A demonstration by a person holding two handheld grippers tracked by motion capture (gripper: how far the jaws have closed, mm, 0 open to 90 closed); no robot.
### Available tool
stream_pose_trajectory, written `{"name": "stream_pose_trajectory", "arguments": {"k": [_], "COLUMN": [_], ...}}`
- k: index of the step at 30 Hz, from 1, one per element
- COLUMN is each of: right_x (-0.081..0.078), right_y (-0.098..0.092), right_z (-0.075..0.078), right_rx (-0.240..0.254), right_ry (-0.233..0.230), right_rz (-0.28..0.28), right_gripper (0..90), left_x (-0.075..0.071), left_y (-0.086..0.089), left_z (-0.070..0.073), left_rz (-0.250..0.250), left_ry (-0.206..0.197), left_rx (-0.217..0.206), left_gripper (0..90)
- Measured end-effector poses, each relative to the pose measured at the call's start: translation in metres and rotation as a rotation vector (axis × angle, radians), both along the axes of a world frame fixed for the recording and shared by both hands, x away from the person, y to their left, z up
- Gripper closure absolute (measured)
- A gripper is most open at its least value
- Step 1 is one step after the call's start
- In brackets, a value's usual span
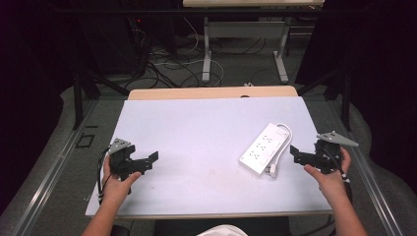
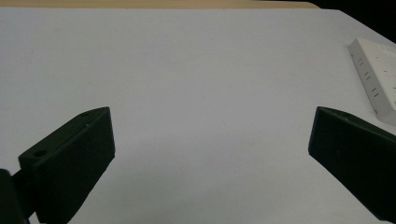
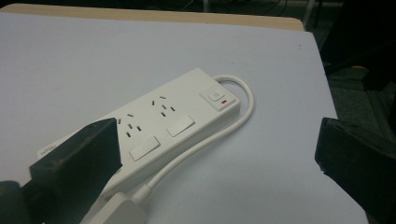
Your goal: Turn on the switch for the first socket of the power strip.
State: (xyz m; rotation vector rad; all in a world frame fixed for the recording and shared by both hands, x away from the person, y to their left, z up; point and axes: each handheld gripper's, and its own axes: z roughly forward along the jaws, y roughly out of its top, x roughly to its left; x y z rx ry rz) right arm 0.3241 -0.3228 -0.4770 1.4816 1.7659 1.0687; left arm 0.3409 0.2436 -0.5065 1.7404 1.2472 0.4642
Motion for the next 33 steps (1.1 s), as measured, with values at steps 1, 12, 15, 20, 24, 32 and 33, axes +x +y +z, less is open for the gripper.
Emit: {"name": "stream_pose_trajectory", "arguments": {"k": [1,12,15,20,24,32,33], "right_x": [0.0,-0.001,0.0,0.002,0.006,0.016,0.017], "right_y": [0.001,0.004,0.004,0.002,0.006,0.02,0.021], "right_z": [-0.001,-0.003,-0.001,0.0,0.004,0.017,0.018], "right_rx": [0.005,-0.005,-0.004,0.011,-0.001,-0.038,-0.037], "right_ry": [-0.002,0.004,0.001,0.028,0.041,0.063,0.064], "right_rz": [0.005,-0.014,-0.024,-0.005,0.027,0.095,0.102], "right_gripper": [0.0,0.0,0.0,0.9,6.9,7.7,8.4], "left_x": [0.0,-0.005,-0.005,-0.007,-0.009,-0.012,-0.012], "left_y": [0.0,-0.006,-0.007,-0.008,-0.01,-0.01,-0.01], "left_z": [0.0,0.004,0.004,0.002,0.002,0.003,0.002], "left_rz": [0.002,-0.023,-0.024,-0.023,-0.013,0.0,0.0], "left_ry": [-0.001,-0.044,-0.044,-0.031,-0.034,-0.043,-0.043], "left_rx": [0.0,-0.011,-0.012,0.006,0.005,0.007,0.006], "left_gripper": [0.3,0.3,0.3,0.3,0.3,0.3,0.3]}}
